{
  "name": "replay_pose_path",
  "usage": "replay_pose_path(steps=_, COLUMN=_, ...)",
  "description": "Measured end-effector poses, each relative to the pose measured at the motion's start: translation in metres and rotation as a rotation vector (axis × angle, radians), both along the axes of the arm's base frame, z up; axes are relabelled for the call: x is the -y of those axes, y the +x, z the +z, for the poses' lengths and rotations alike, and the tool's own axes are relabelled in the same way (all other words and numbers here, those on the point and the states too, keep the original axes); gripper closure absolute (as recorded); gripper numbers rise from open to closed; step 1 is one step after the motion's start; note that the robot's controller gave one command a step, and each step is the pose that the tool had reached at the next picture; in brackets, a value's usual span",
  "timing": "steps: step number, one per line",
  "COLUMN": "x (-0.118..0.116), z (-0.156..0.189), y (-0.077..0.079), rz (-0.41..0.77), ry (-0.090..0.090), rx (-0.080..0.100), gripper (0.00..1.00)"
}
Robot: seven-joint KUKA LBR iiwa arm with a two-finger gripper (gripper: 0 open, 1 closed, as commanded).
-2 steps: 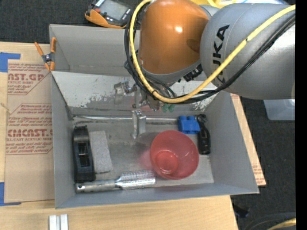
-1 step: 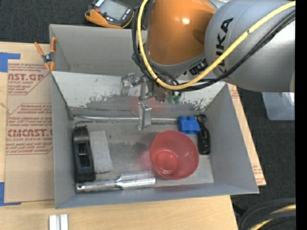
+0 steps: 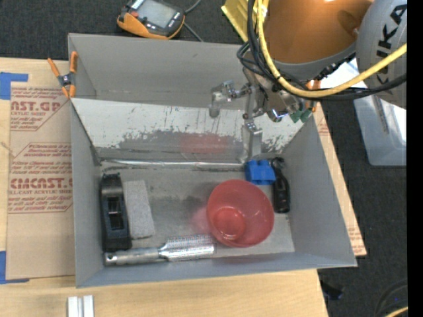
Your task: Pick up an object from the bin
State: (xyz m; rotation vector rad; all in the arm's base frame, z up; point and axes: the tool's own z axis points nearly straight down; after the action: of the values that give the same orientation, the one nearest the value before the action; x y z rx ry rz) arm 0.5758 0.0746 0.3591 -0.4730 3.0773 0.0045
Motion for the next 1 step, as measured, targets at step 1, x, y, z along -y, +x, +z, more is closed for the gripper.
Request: replay_pose_path(steps=1, x=0.0071, z=-0.0229, y=-0.0022, rz=-0.024, ry=0.003, rx=-0.003, gripper=0.00)
